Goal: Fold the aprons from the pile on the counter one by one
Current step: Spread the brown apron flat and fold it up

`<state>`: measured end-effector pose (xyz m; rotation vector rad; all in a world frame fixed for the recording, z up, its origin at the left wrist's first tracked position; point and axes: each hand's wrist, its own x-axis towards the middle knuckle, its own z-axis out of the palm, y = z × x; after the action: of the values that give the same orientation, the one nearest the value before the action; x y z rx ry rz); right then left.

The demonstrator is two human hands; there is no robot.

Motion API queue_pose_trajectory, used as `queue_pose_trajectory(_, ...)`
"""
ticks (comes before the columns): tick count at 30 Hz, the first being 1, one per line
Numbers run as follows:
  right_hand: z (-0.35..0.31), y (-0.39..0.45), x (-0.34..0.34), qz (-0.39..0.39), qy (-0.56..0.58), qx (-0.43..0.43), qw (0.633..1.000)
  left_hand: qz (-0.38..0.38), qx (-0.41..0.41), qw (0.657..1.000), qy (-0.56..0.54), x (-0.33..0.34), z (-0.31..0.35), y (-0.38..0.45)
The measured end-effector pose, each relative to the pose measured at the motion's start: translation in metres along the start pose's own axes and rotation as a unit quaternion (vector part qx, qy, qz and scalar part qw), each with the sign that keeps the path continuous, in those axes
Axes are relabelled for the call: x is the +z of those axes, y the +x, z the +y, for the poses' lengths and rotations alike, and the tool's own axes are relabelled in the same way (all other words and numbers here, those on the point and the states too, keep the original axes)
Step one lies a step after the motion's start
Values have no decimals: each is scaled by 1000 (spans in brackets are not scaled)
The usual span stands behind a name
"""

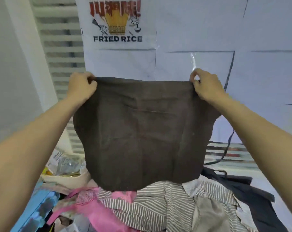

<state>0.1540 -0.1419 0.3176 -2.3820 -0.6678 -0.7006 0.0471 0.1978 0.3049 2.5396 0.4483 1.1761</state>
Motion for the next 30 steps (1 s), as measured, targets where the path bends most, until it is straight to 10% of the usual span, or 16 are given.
queue_pose_trajectory(7, -14, -18, -32, -422, -75, 102, 898, -95, 52, 994, 31, -26, 8, 9)
queue_pose_trajectory(14, 28, -35, -39, -219, -201, 146, 944, -329, 83, 935, 104, 14, 45, -11)
queue_pose_trajectory(22, 87, -51, -105, 138, -131, 154, 970, -243, 84, 965, 56, 111, 167, -18)
queue_pose_trajectory(25, 67, -53, -148, 95, -54, 139, 984, -153, 61, 984, -65, 121, 197, 7)
queue_pose_trajectory(30, 3, -75, -136, -257, -5, 110, 960, -97, 20, 992, -77, 118, 175, 26)
